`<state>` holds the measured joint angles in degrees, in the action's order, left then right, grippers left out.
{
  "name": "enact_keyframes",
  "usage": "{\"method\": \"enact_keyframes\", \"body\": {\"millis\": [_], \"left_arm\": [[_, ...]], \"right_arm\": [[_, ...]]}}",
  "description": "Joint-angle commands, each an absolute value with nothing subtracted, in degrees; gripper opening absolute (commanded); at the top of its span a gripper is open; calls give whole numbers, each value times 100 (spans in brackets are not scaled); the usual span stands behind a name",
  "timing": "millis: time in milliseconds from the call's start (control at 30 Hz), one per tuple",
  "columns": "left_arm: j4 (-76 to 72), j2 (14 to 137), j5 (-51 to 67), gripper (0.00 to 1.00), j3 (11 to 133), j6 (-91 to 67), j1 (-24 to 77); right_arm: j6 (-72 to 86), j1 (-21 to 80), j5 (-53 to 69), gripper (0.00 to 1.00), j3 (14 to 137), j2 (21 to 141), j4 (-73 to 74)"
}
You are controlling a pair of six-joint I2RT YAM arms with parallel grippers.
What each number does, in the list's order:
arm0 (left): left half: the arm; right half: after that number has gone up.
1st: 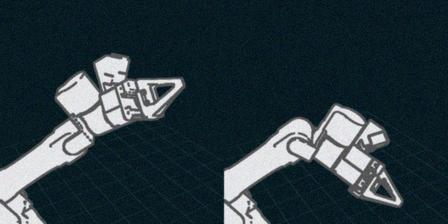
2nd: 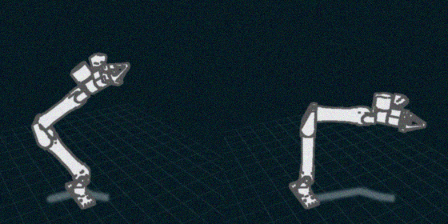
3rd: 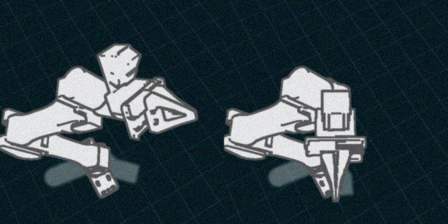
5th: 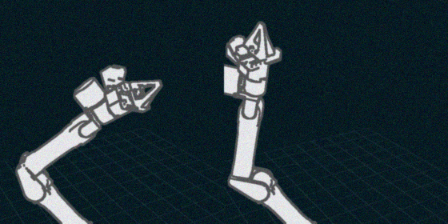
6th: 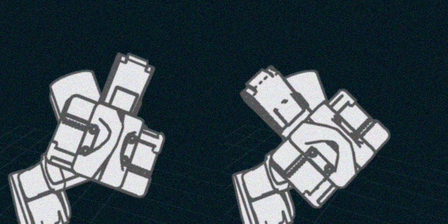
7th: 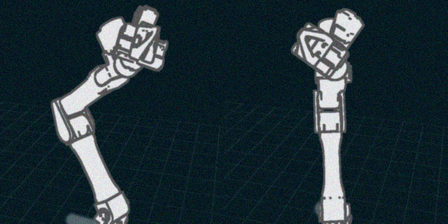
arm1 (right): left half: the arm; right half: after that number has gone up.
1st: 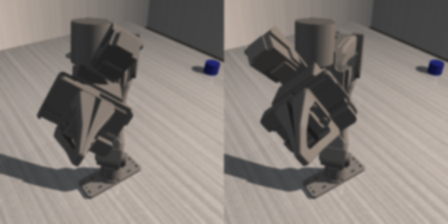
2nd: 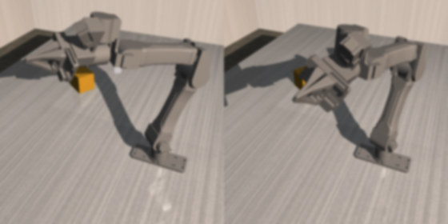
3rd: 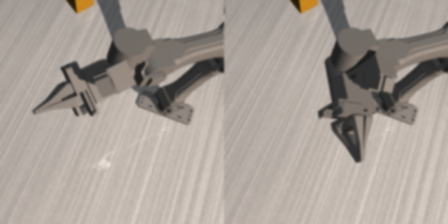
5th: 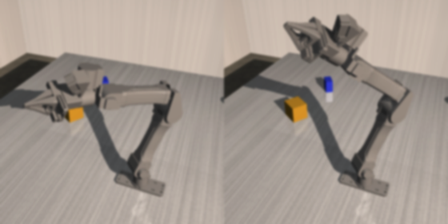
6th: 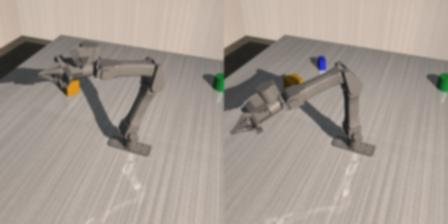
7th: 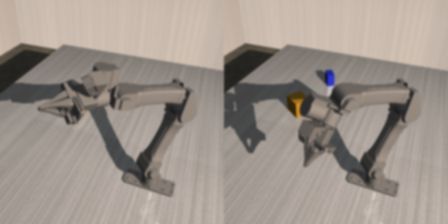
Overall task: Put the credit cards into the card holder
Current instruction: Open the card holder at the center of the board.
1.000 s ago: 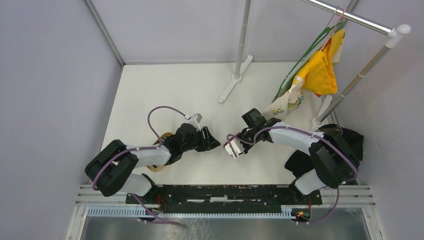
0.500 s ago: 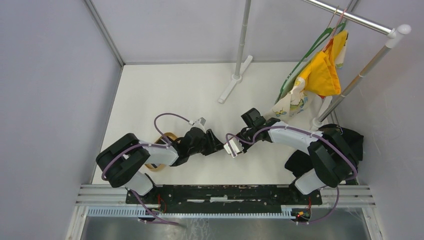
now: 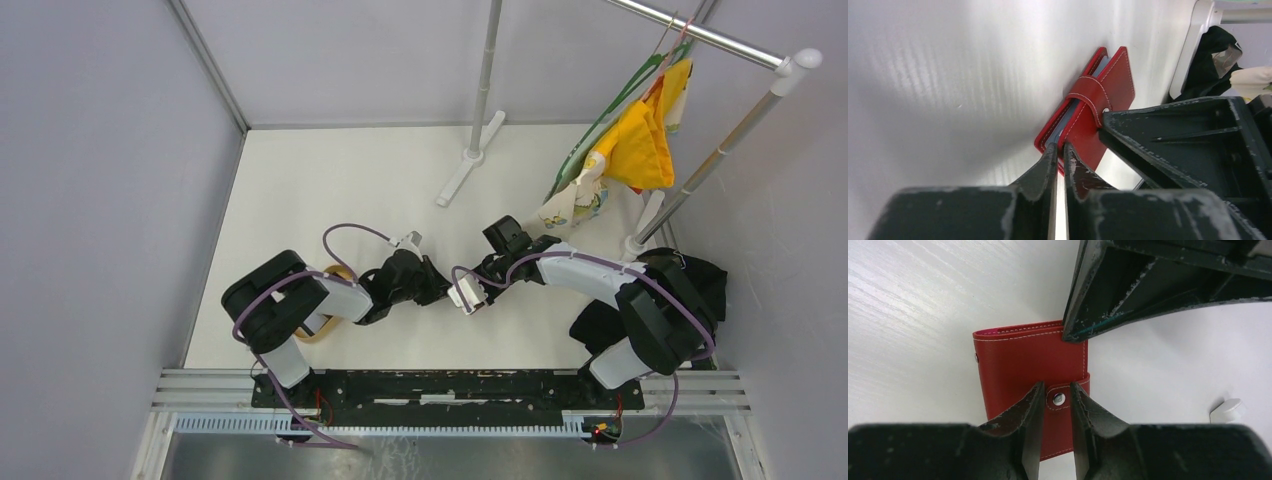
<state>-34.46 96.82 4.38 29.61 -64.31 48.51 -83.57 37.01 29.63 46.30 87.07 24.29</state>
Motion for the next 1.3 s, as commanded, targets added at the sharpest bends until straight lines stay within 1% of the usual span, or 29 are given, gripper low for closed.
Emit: {"method": "enact_keyframes", "body": {"millis": [0,67,133,433,633,700,1000,1167,1267], "left_arm": [[-3381,9743,425,7,3284,-6170,4878],[-3181,9718,393,3,3343,-5953,4878],[-3003,9653,359,2,3386,-5638,4877],[-2619,9514,439,2,3524,-5019,4877],[-2581,9526,537,2,3579,-4760,4875],[-2563,9540,589,2,3594,-4686,4877],[-2648,9706,825,2,3560,-4498,4886],[-2652,9773,852,2,3515,-4415,4887],[-2651,9836,863,2,3498,-4412,4886]], "right_arm": [[-8314,3714,2897,31,4781,8688,2374],[-8305,3717,2862,31,4783,8679,2371],[-8302,3710,2812,31,4781,8656,2373],[-8639,3705,2646,33,4659,8519,2565],[-8628,3668,2317,31,4642,8645,2549],[-8605,3665,2279,29,4649,8690,2556],[-8392,3655,2154,7,4724,8707,2446],[-8199,3642,2108,0,4638,8493,2163],[-8091,3630,2055,0,4565,8350,1946]]}}
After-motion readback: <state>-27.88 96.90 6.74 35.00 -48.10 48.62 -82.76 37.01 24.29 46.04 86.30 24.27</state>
